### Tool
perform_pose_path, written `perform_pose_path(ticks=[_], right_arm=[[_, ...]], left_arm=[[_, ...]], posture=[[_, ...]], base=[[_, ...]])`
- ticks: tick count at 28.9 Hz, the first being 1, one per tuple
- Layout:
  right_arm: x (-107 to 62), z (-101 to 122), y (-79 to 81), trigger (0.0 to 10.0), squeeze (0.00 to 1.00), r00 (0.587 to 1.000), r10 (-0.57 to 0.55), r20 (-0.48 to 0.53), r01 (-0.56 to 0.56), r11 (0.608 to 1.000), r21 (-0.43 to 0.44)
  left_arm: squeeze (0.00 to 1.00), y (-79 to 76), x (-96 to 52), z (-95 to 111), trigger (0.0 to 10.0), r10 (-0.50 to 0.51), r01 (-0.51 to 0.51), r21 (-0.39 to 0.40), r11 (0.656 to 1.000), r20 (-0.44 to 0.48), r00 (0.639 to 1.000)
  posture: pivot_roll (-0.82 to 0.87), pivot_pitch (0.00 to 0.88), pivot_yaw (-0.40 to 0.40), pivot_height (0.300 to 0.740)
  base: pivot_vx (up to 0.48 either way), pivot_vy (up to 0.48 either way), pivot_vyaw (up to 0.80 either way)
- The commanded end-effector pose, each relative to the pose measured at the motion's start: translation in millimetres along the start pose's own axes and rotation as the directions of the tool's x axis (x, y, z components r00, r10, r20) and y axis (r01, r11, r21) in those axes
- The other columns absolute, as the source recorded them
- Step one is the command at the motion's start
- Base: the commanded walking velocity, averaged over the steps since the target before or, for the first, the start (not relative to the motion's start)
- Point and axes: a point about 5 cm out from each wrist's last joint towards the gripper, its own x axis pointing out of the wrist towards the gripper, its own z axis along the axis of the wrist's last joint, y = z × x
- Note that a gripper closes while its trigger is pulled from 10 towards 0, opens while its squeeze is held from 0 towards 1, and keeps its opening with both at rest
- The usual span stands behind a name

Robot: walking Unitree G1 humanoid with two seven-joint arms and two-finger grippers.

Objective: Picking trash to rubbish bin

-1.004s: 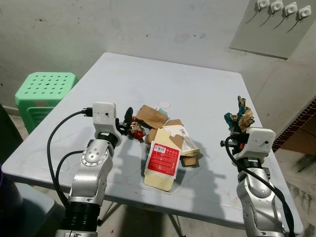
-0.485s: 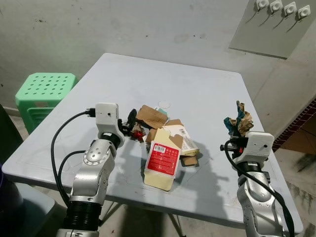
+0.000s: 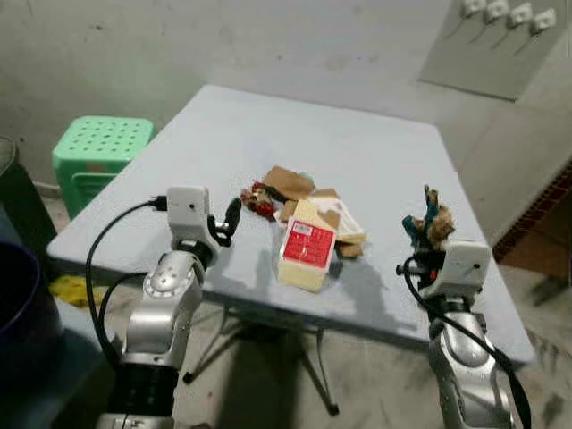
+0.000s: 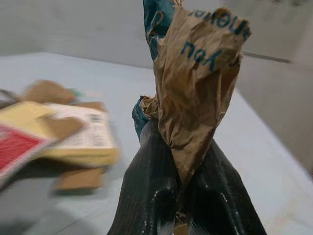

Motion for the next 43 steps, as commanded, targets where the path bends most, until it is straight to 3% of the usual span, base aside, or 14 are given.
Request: perform_pose_path(ticks=[1, 16, 36, 43], right_arm=[[-2.0, 1.5, -0.9, 10.0, 0.00, 1.000, -0.007, 0.002, 0.007, 1.000, -0.004], [-5.0, 1.1, -0.9, 10.0, 0.00, 1.000, 0.016, -0.009, -0.016, 1.000, -0.006], [7.3, 7.9, 0.7, 10.0, 0.00, 0.999, 0.040, 0.000, -0.040, 0.999, -0.037], [12.5, 11.0, 1.9, 10.0, 0.00, 0.999, 0.043, 0.011, -0.043, 0.998, -0.040]], left_arm=[[0.00, -2.2, 0.4, -0.7, 10.0, -0.014, 0.014, 0.001, 1.000, -0.009, 1.000], [0.00, 0.7, -0.2, 2.6, 10.0, -0.008, 0.008, -0.013, 1.000, 0.027, 1.000], [0.00, 3.9, 7.4, 6.5, 10.0, 0.000, 0.000, -0.009, 1.000, 0.047, 0.999], [0.00, 4.7, 11.8, 9.9, 10.0, -0.002, 0.000, 0.025, 1.000, 0.077, 0.997]], posture=[[-0.02, 0.000, -0.079, 0.740], [-0.03, 0.000, -0.076, 0.740], [-0.04, 0.000, -0.077, 0.740], [-0.03, 0.000, -0.076, 0.740]], base=[[-0.296, 0.000, 0.00], [-0.055, 0.000, 0.00], [0.000, 0.000, 0.80], [0.000, 0.000, 0.80]])
